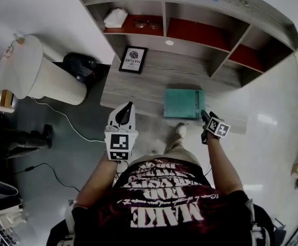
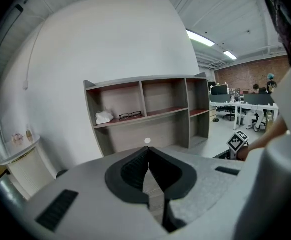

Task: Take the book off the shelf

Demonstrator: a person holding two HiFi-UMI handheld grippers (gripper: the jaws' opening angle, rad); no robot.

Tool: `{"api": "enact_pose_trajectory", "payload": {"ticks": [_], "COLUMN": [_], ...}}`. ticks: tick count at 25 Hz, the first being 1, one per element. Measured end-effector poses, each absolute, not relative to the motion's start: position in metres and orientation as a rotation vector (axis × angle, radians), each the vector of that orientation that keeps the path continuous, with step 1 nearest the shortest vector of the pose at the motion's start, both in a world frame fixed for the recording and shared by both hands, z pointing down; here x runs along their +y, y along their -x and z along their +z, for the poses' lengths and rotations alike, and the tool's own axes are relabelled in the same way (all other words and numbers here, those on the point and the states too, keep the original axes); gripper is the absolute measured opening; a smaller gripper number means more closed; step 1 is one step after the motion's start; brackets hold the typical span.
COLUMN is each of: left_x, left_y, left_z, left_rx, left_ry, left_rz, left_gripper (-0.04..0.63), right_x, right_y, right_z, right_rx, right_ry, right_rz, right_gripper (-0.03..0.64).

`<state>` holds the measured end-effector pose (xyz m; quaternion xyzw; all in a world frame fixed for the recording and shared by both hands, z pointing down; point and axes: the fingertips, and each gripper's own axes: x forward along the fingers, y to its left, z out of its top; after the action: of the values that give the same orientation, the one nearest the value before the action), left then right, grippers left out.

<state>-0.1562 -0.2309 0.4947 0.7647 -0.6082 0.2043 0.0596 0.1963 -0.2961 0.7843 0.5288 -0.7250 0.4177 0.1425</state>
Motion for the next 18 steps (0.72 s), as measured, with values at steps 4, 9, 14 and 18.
{"api": "enact_pose_trajectory", "payload": {"ticks": [4, 9, 14, 18], "left_x": [-0.227, -0.215, -0.206, -0.193], "left_y": [0.153, 0.151, 0.150, 0.149], "left_z": [0.485, 0.469, 0.452, 0.430], "left_rx": [-1.792, -1.741, -1.684, -1.658], "left_ry": [-2.361, -2.414, -2.447, -2.478], "left_rz": [0.492, 0.344, 0.233, 0.165], "left_gripper": [0.008, 0.008, 0.008, 0.008], "right_x": [-0.278, -0.251, -0.223, -0.190], "right_y": [-0.167, -0.142, -0.119, -0.097], "right_z": [0.713, 0.624, 0.545, 0.490], "right_rx": [-2.309, -2.480, -2.625, -2.737], "right_ry": [-1.409, -1.403, -1.390, -1.314], "right_rz": [0.938, 0.661, 0.545, 0.513], "right_gripper": [0.178, 0.005, 0.003, 0.003]}}
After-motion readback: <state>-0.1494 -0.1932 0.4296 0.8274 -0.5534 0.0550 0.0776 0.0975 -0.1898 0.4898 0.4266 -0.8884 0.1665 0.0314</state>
